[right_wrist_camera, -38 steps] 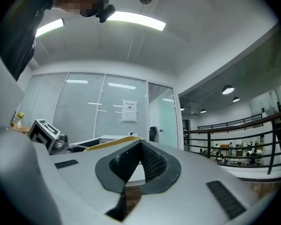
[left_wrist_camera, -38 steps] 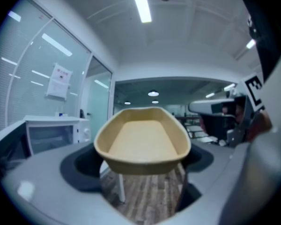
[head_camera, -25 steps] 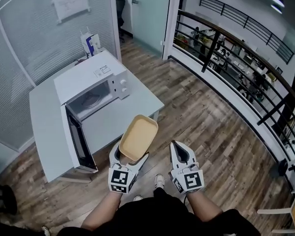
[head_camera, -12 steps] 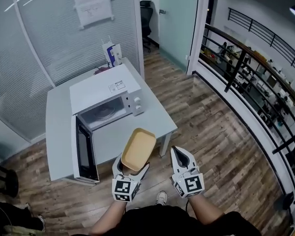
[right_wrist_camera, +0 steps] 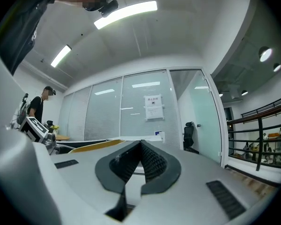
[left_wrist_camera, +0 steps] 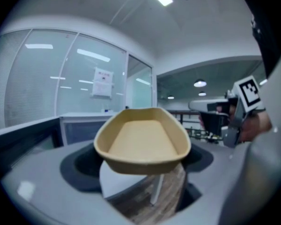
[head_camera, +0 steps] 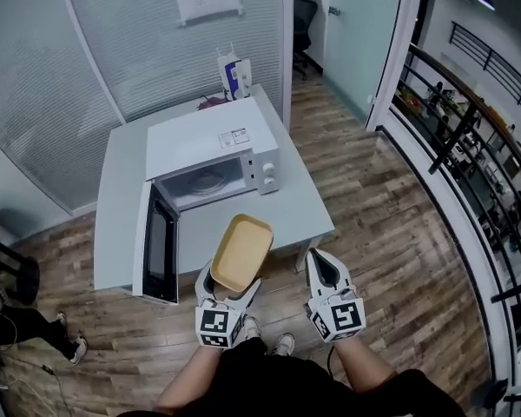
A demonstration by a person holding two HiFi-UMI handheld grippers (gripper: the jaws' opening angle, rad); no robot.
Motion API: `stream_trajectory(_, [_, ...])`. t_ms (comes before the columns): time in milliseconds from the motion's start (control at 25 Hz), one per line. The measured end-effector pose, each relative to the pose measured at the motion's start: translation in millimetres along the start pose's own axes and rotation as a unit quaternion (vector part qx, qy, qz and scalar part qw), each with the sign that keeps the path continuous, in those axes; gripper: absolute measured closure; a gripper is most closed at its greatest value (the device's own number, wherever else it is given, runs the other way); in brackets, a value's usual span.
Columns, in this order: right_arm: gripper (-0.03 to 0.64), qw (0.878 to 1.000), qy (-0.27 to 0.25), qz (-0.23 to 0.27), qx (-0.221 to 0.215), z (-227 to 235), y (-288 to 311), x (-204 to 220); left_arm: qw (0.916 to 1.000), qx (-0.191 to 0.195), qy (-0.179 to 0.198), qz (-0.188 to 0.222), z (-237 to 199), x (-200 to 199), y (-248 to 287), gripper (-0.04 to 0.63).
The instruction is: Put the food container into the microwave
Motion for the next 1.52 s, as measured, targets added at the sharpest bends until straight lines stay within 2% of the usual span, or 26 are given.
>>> stream_trajectory(160, [0.612,1.000,0.001,-0.007,-0.012,3.2,20.5,6.4,0.9995,-0.029,-0.007,-0.007,-13.6,5.3,13.1,0.095])
stream_trajectory(600, [0.612,0.999,0.005,-0.024,-0.046,-0.4,105.3,17.3,0.9973,-0.069,-0.025,-0.007,-71.0,19.5,50.8,0.095])
stream_trajectory(920, [0.612,0.997,-0.009,-0.047,-0.061,-6.3,166.9,31.1,0.9959,-0.079,-0.041,-0.018,-107.0,36.2,74.3,0.095])
stream_trajectory(1200, [0.612,0.995,-0.005,-0.068,-0.077,-19.3,195.3,45.3,0.9956,-0.081,-0.043,-0.016,-124.7,33.7,92.5,0.095])
stream_trajectory(1520, [0.612,0.989,-0.011,-0.081,-0.120,-10.5,226.0,60.6,0.9927,-0.102,-0.044,-0.047,-134.7,47.5,116.8,0.095])
Point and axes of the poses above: the fingertips, and each gripper's own axes: y forward along the fingers, z to its right, x out of its underside, the point moved 9 cm from there along -y, backward along the fingers, and after that the axes turned 3 degrees about -x, right-handed, at the moved point
